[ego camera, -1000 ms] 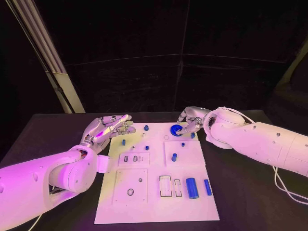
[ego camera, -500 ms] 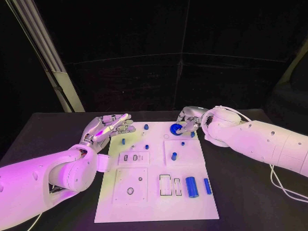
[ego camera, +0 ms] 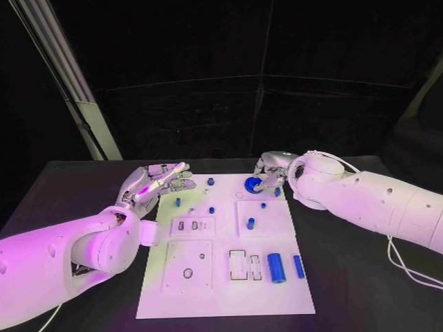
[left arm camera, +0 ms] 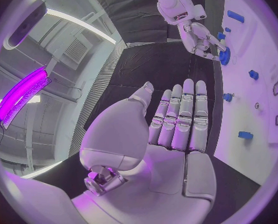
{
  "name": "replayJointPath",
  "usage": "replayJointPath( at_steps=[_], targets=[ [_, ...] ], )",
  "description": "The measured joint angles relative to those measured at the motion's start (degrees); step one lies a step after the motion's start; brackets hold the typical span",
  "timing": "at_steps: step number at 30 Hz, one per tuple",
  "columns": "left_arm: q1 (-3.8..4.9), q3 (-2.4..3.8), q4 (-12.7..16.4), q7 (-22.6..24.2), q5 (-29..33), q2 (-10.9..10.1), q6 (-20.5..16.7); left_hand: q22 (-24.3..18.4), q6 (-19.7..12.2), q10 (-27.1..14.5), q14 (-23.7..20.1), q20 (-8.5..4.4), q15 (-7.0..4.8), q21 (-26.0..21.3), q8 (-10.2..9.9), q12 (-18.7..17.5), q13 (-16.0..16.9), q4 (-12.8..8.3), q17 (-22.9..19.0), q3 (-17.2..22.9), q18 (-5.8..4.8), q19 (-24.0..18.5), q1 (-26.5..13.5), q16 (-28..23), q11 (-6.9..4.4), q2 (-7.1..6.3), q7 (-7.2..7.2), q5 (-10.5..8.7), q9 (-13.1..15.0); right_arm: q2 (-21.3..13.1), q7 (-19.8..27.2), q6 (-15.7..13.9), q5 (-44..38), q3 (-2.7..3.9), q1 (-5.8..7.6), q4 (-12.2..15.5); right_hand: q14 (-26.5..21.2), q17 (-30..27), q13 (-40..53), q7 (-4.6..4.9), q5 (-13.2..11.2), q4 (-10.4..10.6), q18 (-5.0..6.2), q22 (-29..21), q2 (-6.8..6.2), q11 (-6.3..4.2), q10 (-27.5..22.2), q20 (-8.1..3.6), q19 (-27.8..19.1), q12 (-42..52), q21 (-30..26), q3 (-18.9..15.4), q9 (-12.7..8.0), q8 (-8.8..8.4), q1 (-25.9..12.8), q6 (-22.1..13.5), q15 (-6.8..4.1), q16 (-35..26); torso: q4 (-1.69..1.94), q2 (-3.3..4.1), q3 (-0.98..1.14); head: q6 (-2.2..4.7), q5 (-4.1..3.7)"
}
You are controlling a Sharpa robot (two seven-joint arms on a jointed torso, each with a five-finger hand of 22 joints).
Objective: Assemble the parts on the task board
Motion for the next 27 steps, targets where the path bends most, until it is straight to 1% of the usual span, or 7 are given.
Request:
replayJointPath(
  at_steps=[4,9,11,13,15,22,27],
  targets=[
    [0.0,0.0,-0.02,-0.07,0.0,-0.02,0.05,0.0,0.0,0.0,0.0,0.0,0.0,0.0,0.0,0.0,0.0,-0.16,0.05,0.16,0.0,0.0,0.0,0.0,0.0,0.0,0.0,0.0,0.0,0.19,0.0,-0.26,-1.95,-0.05,-0.03,0.19,-0.21,0.0,0.0,-0.53,-0.89,-0.67,0.0,0.0,0.21,-0.34,-0.1,0.0,0.0,0.24,0.21,0.67,0.02,0.43,0.21,0.77,-0.23,0.0,-0.01,0.0,0.02,-0.08,0.0],
    [0.0,0.0,-0.02,-0.18,0.01,-0.02,0.1,0.0,0.0,0.0,0.0,0.0,0.0,0.0,-0.22,-0.22,0.0,-0.16,0.05,0.16,0.0,0.0,0.0,0.0,0.0,0.0,0.0,0.0,0.0,0.42,-0.03,-0.92,-4.36,-0.06,-0.07,0.45,0.0,0.0,0.0,-0.59,-0.92,-0.54,0.0,0.0,0.3,-0.44,-0.03,-0.38,0.02,0.48,0.45,1.22,-0.02,0.84,0.27,1.23,-0.44,0.0,-0.01,0.0,0.03,-0.12,-0.03],
    [0.0,0.0,-0.02,-0.23,0.01,-0.02,0.11,0.01,0.0,0.0,0.0,0.0,0.0,0.0,-0.22,-0.22,0.0,-0.16,0.05,0.16,0.0,0.0,0.0,0.0,0.0,0.0,0.0,0.0,0.0,0.44,-0.06,-1.14,-5.03,-0.09,-0.1,0.61,-0.15,0.0,0.0,-0.49,0.14,-0.45,-0.03,0.0,0.46,-0.64,-0.2,-0.42,-0.02,0.48,0.46,1.32,-0.12,0.84,0.11,1.32,-0.6,0.0,-0.01,0.0,0.03,-0.13,-0.05],
    [0.0,0.0,-0.03,-0.3,0.01,-0.03,0.13,-0.07,0.0,0.0,0.0,0.0,0.0,0.0,-0.22,-0.22,0.0,-0.16,0.05,0.16,0.0,0.0,0.0,0.0,0.0,0.0,0.0,0.0,0.0,0.44,-0.1,-1.38,-5.69,-0.11,-0.14,0.83,0.01,-0.01,0.0,-0.3,1.15,-0.37,-0.92,0.0,0.78,-0.83,-0.01,-0.53,0.09,0.48,0.46,1.71,-0.34,0.82,-0.22,1.51,-0.85,0.0,-0.01,0.0,0.03,-0.18,-0.05],
    [0.0,0.0,-0.03,-0.34,0.01,-0.04,0.14,-0.07,0.0,0.0,0.0,0.0,0.0,0.0,-0.22,-0.22,0.0,-0.16,0.05,0.16,0.0,0.0,0.0,0.0,0.0,0.0,0.0,0.0,0.0,0.43,-0.11,-1.58,-6.17,-0.11,-0.16,1.12,0.01,-0.01,-0.01,-0.16,2.12,-0.57,-0.9,-0.01,0.93,-0.83,-0.01,-0.81,-0.01,0.48,0.46,2.06,-0.4,0.81,-0.38,1.66,-0.85,0.0,-0.01,0.0,0.04,-0.18,-0.06],
    [0.0,0.0,-0.12,-0.51,0.01,-0.07,0.18,-0.12,0.0,0.0,0.0,0.0,0.0,-0.23,-0.22,-0.22,0.0,-0.49,0.04,0.16,0.0,0.0,0.0,-0.22,0.0,0.0,0.0,0.0,0.0,-0.37,-0.14,-3.39,-7.26,-0.12,-0.21,4.37,0.01,-0.01,-0.01,-0.14,3.53,-0.55,-0.91,-0.01,1.06,-0.83,-0.01,-0.81,-0.01,0.48,0.46,2.79,-0.77,0.58,-1.44,1.68,-0.85,0.0,-0.01,0.01,0.07,-0.07,0.12],
    [0.0,0.0,-0.19,-0.58,0.02,-0.08,0.21,-0.12,0.0,0.0,0.0,0.0,0.0,-0.23,-0.22,-0.22,0.0,-0.6,0.04,0.27,0.0,0.0,0.24,-0.23,0.0,0.24,0.0,0.0,0.0,-0.38,-0.22,-6.26,-7.87,-0.12,-0.22,7.41,0.01,-0.01,-0.01,-0.12,4.68,-0.4,-0.9,-0.01,0.45,-0.83,-0.01,-0.81,-0.01,0.48,0.68,2.96,-0.8,0.09,-2.52,1.7,-0.84,0.0,-0.01,0.01,0.07,-0.07,0.27]
  ],
)
